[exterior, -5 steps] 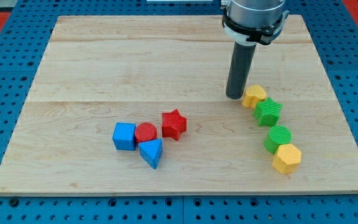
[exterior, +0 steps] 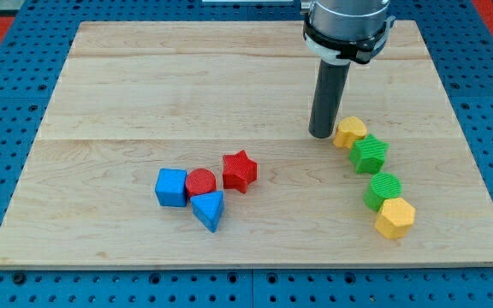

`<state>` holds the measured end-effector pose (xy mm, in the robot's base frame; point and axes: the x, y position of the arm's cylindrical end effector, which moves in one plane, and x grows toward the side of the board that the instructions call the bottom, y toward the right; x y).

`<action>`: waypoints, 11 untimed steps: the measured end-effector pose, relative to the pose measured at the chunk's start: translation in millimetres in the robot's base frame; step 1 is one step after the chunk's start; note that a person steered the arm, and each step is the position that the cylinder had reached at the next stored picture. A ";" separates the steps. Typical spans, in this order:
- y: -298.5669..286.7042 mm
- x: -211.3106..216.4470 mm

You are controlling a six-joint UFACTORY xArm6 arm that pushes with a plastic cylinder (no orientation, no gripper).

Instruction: Separate the green circle and yellow hexagon

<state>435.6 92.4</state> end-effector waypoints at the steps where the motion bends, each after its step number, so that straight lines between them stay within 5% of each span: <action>1: -31.6 47.3; 2: -47.7 109.3; 3: -13.0 168.3; 4: 51.3 182.2; 5: 100.7 170.1; 7: 89.9 105.0; 10: 46.6 79.6; 11: 83.2 72.2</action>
